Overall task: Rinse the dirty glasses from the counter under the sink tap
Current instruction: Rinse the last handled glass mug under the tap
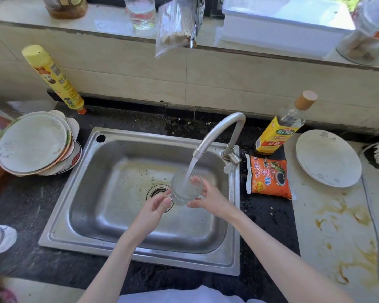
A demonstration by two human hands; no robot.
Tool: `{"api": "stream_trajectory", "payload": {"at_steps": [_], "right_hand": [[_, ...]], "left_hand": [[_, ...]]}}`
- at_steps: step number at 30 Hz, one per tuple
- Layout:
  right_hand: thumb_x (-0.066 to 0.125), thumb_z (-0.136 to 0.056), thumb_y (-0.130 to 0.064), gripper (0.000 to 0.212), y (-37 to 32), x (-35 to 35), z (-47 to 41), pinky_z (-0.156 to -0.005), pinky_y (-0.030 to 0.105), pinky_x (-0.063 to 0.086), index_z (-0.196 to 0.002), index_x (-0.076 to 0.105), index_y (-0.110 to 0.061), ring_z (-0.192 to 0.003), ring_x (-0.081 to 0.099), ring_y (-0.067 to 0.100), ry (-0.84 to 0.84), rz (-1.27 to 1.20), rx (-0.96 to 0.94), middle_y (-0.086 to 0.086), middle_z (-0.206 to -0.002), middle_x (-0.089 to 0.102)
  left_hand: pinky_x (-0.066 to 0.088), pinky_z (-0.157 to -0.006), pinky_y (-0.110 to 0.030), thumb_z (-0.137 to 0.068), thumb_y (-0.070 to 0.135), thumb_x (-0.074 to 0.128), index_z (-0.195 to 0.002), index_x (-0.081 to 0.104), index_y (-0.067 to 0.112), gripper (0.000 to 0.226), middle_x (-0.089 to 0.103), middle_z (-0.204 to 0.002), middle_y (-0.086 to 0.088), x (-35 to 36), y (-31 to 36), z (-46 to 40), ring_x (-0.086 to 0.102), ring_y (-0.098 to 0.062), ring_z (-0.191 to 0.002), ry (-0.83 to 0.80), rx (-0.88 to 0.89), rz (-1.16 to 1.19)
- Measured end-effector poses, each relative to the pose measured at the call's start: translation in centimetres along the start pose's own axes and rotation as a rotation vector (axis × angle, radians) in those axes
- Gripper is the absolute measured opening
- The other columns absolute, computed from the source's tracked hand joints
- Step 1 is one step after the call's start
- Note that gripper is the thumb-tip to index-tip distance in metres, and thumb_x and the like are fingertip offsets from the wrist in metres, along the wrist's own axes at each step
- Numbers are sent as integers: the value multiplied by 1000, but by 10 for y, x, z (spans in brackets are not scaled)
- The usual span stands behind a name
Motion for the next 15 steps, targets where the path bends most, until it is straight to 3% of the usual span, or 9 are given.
{"api": "stream_trajectory", "payload": {"at_steps": [3,7,10,13,15], "right_hand": [[75,-73,2,83,2,3,-1,-99,23,42,-141,33,-19,-133,38,15,-5,-5,7,-3,-149,33],[76,-71,3,84,2,4,-3,-103,31,42,-140,34,-20,-132,39,15,-1,-19,14,-3,-149,34],[75,-72,2,83,0,3,-4,-103,29,42,-140,34,-20,-132,40,15,-2,-14,17,-5,-147,36],[75,-72,3,81,-2,2,-5,-96,16,40,-140,36,-19,-129,38,8,-22,-27,17,-12,-135,41],[75,-72,3,75,1,2,-6,-102,20,37,-135,40,-17,-128,41,6,-30,-71,40,-12,-133,45]], "left_hand": [[42,-73,0,-98,15,41,-109,56,17,18,47,-139,-10,0,2,2,49,-22,-121,1,-3,8],[43,-75,-2,-98,16,41,-107,57,16,18,46,-140,-6,-2,4,3,52,-14,-109,12,2,28],[44,-81,-5,-97,20,43,-105,60,19,19,48,-137,2,-4,3,1,52,-11,-114,5,7,24],[40,-73,0,-97,18,44,-97,62,12,18,60,-109,0,-8,8,-1,55,-10,-99,43,13,1],[38,-69,-1,-98,17,43,-95,61,2,23,60,-91,-5,-13,11,-5,53,-14,-89,83,28,-33]]}}
Point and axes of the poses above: each hand's wrist, its own z-axis away from the middle knuckle, its own x-axis out of the palm, y = z × x, the point moved 5 cm from there along -z, towards the middle knuckle
